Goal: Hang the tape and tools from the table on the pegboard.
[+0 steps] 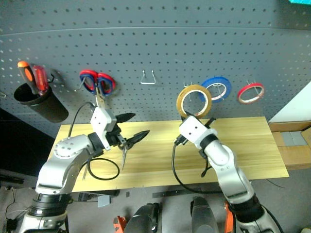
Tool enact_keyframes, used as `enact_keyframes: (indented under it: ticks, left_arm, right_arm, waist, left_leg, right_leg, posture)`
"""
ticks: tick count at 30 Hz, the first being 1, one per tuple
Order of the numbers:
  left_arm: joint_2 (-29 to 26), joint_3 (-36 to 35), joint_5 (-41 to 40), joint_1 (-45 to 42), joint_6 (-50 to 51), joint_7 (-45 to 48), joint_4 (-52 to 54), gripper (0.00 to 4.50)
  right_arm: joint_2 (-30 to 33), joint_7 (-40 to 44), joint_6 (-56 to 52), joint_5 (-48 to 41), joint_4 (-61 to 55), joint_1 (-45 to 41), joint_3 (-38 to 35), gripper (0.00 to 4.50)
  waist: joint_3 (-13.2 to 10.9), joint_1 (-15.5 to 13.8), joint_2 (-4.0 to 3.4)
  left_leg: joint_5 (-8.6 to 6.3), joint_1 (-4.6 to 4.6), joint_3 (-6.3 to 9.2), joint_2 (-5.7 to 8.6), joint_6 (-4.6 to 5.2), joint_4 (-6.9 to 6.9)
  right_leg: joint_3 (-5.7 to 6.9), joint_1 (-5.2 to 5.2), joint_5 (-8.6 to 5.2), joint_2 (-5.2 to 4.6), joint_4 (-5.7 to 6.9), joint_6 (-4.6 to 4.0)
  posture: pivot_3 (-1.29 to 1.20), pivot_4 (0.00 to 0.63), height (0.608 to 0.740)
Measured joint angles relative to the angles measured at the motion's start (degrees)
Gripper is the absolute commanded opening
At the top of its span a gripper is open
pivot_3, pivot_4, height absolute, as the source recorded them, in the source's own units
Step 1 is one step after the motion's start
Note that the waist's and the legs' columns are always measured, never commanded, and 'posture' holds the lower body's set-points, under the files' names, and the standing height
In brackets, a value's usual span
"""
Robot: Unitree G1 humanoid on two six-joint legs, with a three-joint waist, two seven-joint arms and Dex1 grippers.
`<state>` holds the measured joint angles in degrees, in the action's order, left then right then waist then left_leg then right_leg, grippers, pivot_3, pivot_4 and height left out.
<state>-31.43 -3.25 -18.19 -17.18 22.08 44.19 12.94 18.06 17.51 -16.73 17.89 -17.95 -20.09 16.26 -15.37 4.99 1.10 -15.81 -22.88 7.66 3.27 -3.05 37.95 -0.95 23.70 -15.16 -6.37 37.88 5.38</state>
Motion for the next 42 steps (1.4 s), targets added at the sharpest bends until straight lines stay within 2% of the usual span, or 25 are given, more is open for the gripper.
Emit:
enact_keyframes:
  ticks: [7,13,17,20,25,28,31,36,42]
  left_arm:
    - [-0.1,0.0,0.0,-0.5,0.0,-0.9,0.0,4.5]
    - [-0.2,0.3,0.1,-1.6,-0.4,0.1,0.0,4.5]
    - [-1.1,0.8,0.4,-1.6,-1.4,1.3,-0.2,4.5]
    - [-3.0,1.4,1.2,-0.6,-3.5,3.4,-1.7,4.5]
    - [-6.3,3.8,3.5,1.0,-6.8,8.0,-5.9,4.5]
    - [-8.2,6.1,4.6,0.6,-8.6,11.7,-7.3,4.5]
    - [-8.6,7.9,5.1,-0.3,-9.7,14.0,-8.4,4.5]
    - [-8.4,8.6,5.5,-3.0,-10.3,14.5,-9.3,4.5]
    - [-8.3,8.6,5.9,-3.4,-11.3,14.4,-10.7,4.5]
  right_arm:
    - [-2.1,0.2,5.0,-2.1,11.8,-5.0,-0.8,0.13]
    - [-2.7,0.2,4.9,-2.4,12.4,-3.4,-0.8,2.07]
    - [-2.4,0.6,1.5,-1.6,9.1,2.7,-0.8,3.45]
    - [-2.5,1.3,-4.1,-1.7,2.4,10.2,-1.2,4.43]
    - [-5.2,1.7,-16.5,-3.3,-3.6,15.0,-2.8,4.47]
    - [-8.7,1.2,-28.1,-4.7,-2.8,12.0,-5.0,4.47]
    - [-9.4,1.1,-34.3,-6.3,-0.1,7.4,-7.2,4.47]
    - [-8.9,0.2,-36.1,-8.2,10.3,0.8,-9.8,4.47]
    - [-7.0,-0.5,-32.1,-9.9,23.2,-4.2,-11.1,4.47]
  waist:
    - [0.0,0.0,0.0]
    - [0.0,0.0,0.0]
    - [0.0,0.0,-0.01]
    - [0.0,0.0,-0.03]
    - [0.0,0.3,-0.03]
    - [0.0,0.2,-0.03]
    - [0.0,0.2,-0.03]
    - [0.0,0.4,-0.03]
    - [0.0,1.1,-0.03]
  left_leg:
    - [0.0,-0.01,-0.01,-0.01,-0.01,-0.03]
    - [0.0,-0.02,-0.01,-0.01,-0.01,-0.02]
    - [0.0,-0.03,-0.03,-0.01,-0.01,-0.02]
    - [0.0,-0.02,-0.04,-0.02,0.0,-0.05]
    - [-0.08,0.01,-0.05,-0.07,0.16,0.01]
    - [-0.05,0.04,-0.01,-0.13,0.12,0.02]
    - [-0.04,0.04,-0.01,-0.14,0.12,0.03]
    - [-0.03,0.0,-0.07,-0.14,0.1,0.01]
    - [0.08,-0.06,-0.12,-0.14,-0.09,-0.05]
  right_leg:
    - [-0.01,0.08,0.0,0.01,0.07,0.0]
    - [0.0,0.1,0.0,0.01,0.1,0.0]
    - [-0.03,0.12,0.0,0.01,0.1,0.0]
    - [-0.06,0.14,0.0,0.02,0.13,-0.01]
    - [-0.12,0.19,0.08,0.09,0.23,-0.13]
    - [-0.08,0.19,0.14,0.16,0.31,-0.23]
    - [-0.06,0.19,0.16,0.17,0.33,-0.24]
    - [-0.07,0.28,0.16,0.16,0.3,-0.24]
    - [-0.08,0.36,0.16,0.14,0.27,-0.24]
  posture:
    - [-0.11,0.224,0.74]
    - [-0.12,0.23,0.74]
    - [-0.13,0.231,0.74]
    - [-0.14,0.234,0.74]
    - [-0.15,0.239,0.74]
    - [-0.16,0.241,0.74]
    - [-0.15,0.242,0.74]
    - [-0.14,0.237,0.74]
    - [-0.14,0.23,0.74]
